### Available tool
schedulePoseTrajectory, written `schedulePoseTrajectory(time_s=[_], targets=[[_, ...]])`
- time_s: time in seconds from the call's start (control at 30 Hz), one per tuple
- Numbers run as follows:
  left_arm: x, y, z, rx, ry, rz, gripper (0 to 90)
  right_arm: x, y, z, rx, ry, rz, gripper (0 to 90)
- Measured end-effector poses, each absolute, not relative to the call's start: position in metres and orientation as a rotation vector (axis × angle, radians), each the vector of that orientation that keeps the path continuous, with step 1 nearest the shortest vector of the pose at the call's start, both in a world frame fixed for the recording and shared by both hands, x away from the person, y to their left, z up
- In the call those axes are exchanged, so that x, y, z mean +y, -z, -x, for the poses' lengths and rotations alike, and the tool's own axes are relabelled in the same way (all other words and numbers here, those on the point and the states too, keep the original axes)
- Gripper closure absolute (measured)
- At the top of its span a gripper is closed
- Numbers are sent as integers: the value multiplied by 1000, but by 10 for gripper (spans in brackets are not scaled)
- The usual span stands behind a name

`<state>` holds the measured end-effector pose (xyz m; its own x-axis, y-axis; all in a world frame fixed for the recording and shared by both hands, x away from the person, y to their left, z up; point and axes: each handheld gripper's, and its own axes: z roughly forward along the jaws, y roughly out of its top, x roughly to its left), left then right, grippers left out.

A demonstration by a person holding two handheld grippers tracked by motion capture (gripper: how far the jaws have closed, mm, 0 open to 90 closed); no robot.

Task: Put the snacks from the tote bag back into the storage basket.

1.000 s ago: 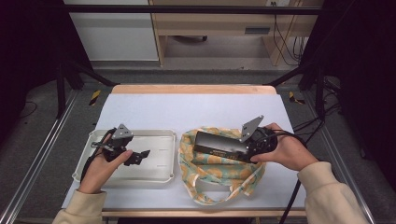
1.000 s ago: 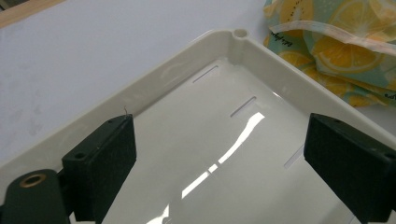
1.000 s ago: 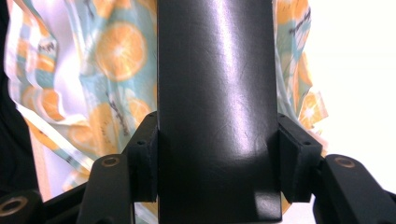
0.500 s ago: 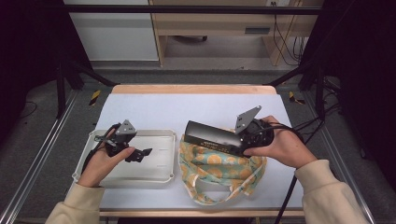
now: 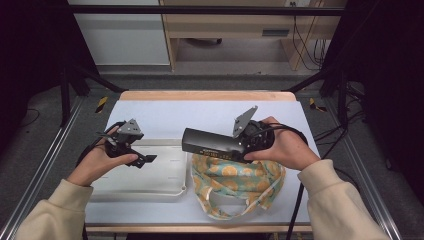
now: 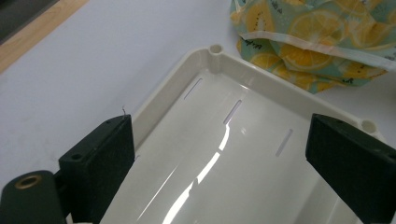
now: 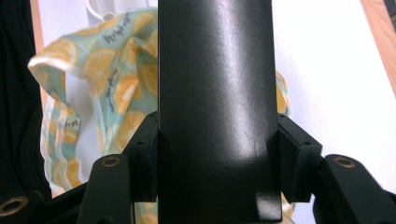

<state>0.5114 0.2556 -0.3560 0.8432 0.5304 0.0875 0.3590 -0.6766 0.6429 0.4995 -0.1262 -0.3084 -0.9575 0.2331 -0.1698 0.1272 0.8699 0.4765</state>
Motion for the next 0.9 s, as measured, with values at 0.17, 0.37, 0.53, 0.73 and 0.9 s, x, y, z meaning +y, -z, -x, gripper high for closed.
schedulePoseTrajectory(time_s=[0.17,0.37,0.53,0.73,0.9], targets=[[258,343,-513,561,-364,-2474,74,-109,316,-508,2836,-665,-263,434],[255,330,-513,502,-383,-2523,74,-99,321,-513,2845,-639,-271,434],[250,322,-507,439,-370,-2557,74,-85,324,-515,2864,-623,-249,434],[239,314,-499,367,-359,-2614,74,-65,327,-515,2881,-606,-211,434],[234,310,-500,320,-345,-2634,75,-51,330,-515,2895,-605,-173,434]])
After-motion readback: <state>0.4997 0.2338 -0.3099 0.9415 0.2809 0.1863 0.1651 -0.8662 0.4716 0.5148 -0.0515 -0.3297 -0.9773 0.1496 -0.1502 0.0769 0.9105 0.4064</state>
